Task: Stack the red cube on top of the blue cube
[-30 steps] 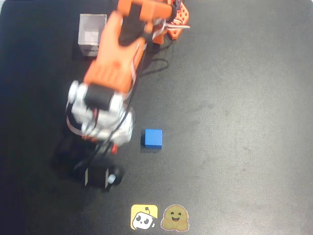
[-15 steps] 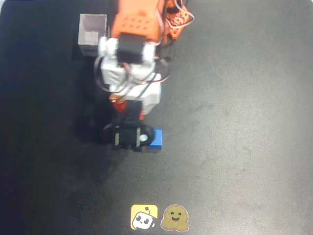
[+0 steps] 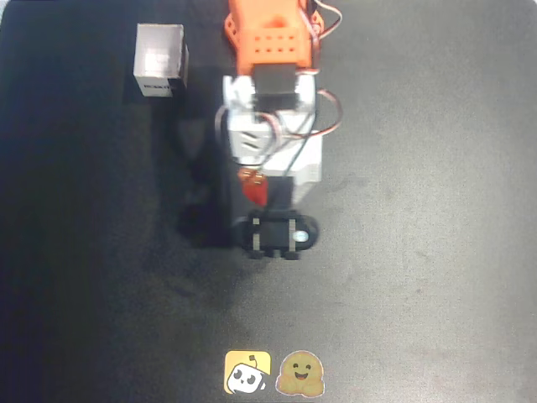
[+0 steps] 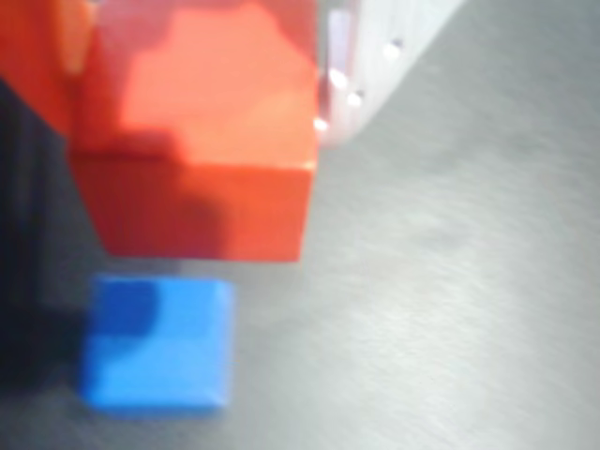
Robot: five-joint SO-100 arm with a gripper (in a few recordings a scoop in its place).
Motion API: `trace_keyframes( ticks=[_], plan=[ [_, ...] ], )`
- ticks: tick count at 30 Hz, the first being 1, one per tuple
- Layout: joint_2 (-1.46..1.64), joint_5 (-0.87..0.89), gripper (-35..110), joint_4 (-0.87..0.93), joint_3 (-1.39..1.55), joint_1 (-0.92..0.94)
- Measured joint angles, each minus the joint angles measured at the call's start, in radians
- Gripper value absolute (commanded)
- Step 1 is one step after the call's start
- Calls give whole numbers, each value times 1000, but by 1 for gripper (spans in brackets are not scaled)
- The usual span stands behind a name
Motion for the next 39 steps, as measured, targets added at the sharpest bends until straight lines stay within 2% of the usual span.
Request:
trace_keyframes(
  ticks=[39],
  plan=[
    [-124, -78, 0, -265, 160, 101]
  ],
)
